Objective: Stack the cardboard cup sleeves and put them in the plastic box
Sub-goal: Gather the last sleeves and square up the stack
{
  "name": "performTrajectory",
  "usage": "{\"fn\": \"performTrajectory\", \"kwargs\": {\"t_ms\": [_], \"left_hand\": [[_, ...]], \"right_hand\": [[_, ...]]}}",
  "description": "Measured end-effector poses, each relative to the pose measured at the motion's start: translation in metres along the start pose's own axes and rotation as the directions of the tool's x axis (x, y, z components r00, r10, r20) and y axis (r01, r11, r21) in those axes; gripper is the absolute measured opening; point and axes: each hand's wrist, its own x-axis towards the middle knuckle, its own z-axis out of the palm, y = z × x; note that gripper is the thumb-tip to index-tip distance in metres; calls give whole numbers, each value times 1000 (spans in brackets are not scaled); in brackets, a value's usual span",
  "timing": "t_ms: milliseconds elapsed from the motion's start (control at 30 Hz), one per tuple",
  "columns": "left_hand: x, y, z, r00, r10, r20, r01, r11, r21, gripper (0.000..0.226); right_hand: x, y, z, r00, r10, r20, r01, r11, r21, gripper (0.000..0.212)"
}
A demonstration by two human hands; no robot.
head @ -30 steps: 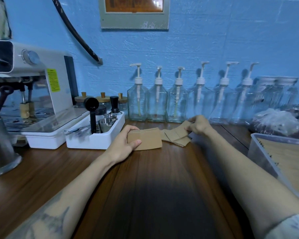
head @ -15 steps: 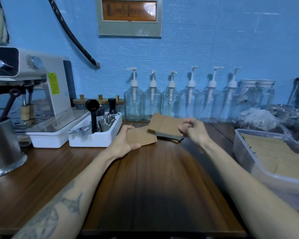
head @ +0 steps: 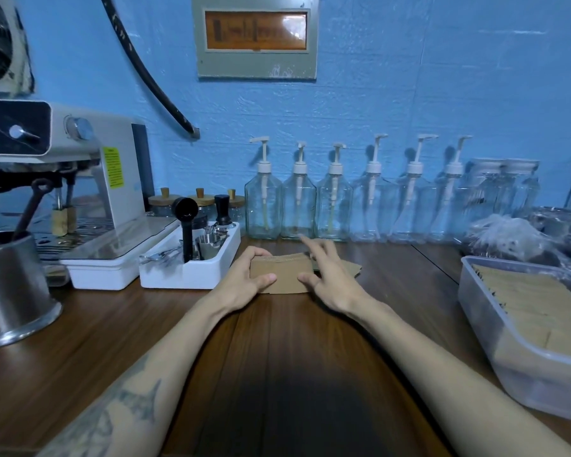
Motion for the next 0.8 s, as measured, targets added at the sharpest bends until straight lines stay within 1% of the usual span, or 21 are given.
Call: {"fn": "performTrajectory", "kwargs": {"t_ms": [100, 167, 300, 533, 600, 667, 733, 800], "left_hand": [[1, -3, 0, 998, -3, 64, 1, 1000, 28, 32], [2, -4, 0, 997, -14, 81, 11, 999, 43, 31], [3, -4, 1, 999, -2, 41, 1, 999, 35, 29], [0, -1, 0, 1000, -3, 18, 2, 999, 42, 29], [-1, 0, 0, 1000, -11, 20, 10, 999, 32, 29], [-2, 1, -1, 1000, -26, 16, 26, 1000, 14, 29], [-2, 0, -3, 999, -40, 3, 40, 999, 17, 29], [-2, -2, -5, 998, -61, -2, 61, 998, 25, 28]], "right_hand": [[3, 3, 4, 994, -49, 97, 61, 991, -122, 62], [4, 6, 3, 994, -70, 88, 84, 984, -160, 55], [5, 11, 1, 991, -104, 83, 117, 980, -161, 44], [5, 14, 1, 992, -97, 76, 106, 986, -128, 49], [4, 14, -3, 995, -69, 76, 77, 991, -109, 52], [4, 18, -9, 999, -20, 27, 22, 995, -102, 53], [5, 27, -15, 998, 37, -45, -45, 982, -184, 53], [7, 35, -19, 992, 98, -73, -117, 939, -324, 53]]}}
